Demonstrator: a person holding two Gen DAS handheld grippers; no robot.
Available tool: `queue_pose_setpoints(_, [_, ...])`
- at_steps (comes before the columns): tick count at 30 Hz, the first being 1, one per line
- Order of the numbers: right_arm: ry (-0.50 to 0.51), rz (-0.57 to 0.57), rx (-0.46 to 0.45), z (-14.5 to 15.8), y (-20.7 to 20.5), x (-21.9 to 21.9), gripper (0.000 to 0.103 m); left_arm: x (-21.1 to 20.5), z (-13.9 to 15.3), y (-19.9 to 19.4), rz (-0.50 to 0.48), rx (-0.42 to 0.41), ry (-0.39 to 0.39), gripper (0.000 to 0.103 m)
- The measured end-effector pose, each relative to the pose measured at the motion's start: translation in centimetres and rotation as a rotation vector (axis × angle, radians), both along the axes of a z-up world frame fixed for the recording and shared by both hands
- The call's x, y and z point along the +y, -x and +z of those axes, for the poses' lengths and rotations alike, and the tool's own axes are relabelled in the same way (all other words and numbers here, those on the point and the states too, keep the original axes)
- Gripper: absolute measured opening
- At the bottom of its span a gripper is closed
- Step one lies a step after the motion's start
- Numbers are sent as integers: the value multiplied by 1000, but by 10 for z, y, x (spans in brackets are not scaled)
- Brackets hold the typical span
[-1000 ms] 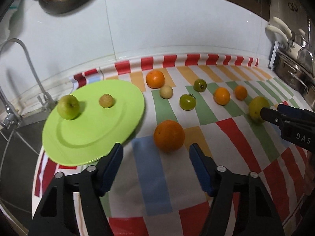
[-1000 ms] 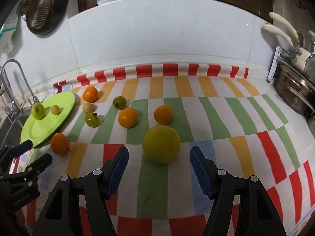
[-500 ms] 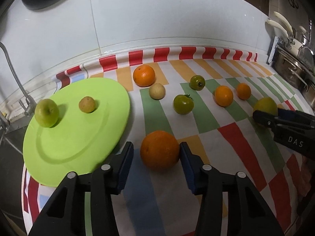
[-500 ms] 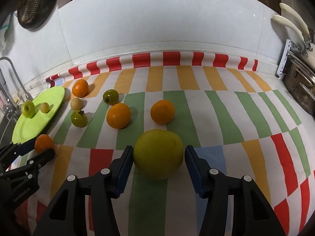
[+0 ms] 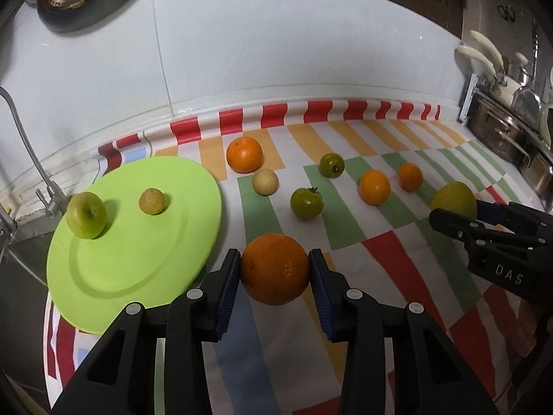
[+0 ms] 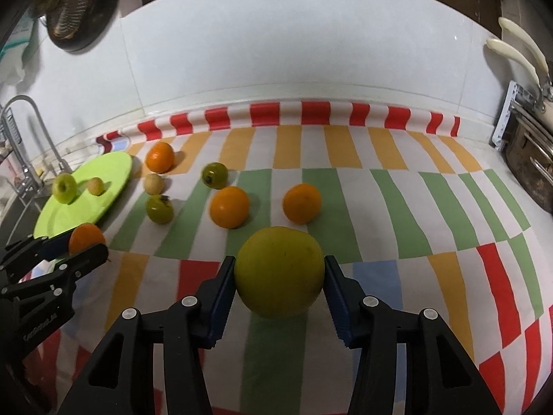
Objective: Organize fruits
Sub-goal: 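Grasp the large orange with the left tool while the right tool grasps the yellow-green grapefruit, then carry the orange with the left tool while the right tool carries the grapefruit to the plate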
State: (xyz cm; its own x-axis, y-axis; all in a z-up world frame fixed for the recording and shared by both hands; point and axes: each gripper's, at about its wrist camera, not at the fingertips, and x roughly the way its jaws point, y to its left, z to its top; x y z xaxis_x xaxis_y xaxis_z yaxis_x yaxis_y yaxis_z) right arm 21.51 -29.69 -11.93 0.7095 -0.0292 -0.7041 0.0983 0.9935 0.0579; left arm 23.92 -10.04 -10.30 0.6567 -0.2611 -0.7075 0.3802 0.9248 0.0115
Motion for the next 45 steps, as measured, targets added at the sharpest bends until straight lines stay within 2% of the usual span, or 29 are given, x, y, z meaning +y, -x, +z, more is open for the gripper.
queue_pose_setpoints(14, [6, 88, -95, 40, 37, 38, 50, 21, 35, 40, 27, -70, 49, 40])
queue_pose_setpoints(27, [6, 166, -147, 65, 63, 71, 50, 53, 60, 73, 83, -127, 81, 40])
queue_pose_setpoints(45, [-6, 256, -212, 90, 80, 127, 50, 105, 82, 98, 128, -188, 62, 40])
